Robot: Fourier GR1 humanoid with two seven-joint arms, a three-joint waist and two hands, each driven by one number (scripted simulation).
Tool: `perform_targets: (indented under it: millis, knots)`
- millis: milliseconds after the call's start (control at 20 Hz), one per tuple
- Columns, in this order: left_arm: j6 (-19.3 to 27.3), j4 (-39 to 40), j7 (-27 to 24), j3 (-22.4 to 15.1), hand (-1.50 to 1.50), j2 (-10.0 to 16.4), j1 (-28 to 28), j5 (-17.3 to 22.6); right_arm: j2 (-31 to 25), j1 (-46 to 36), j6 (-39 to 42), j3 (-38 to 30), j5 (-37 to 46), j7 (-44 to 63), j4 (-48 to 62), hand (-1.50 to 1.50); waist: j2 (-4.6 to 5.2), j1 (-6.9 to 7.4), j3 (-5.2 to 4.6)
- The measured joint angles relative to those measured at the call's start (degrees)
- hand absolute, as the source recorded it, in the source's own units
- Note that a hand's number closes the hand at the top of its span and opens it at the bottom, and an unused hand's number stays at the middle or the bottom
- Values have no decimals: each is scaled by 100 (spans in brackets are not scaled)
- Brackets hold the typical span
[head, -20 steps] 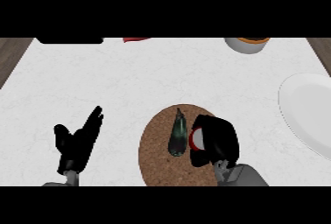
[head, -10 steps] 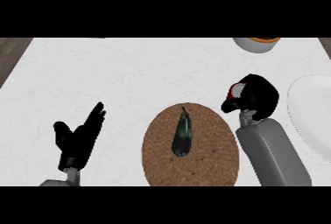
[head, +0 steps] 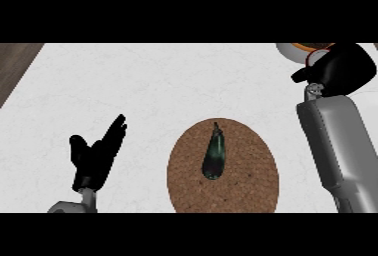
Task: Pick the can from the placemat and place it in the plate
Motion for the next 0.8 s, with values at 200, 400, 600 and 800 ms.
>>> perform_targets:
  millis: [200, 400, 600, 800]
  knots:
    - [-20, 23, 17, -4, 0, 0, -1, 5, 52, -224, -366, -449, 748, 148, 103, 150, -10, -26, 4]
    - [1, 15, 56, 18, 0, 15, 36, 0, 140, -191, -852, -934, 1316, 147, 42, 150, -26, -102, 19]
    - [-7, -12, 63, 115, 0, 65, 96, 55, 256, 32, -1454, -1404, 1851, 72, -59, 150, -50, -175, 23]
    - [-7, -27, -6, 140, 0, 56, 172, 63, 300, 311, -1973, -1959, 2336, -7, -9, 150, -70, -237, 23]
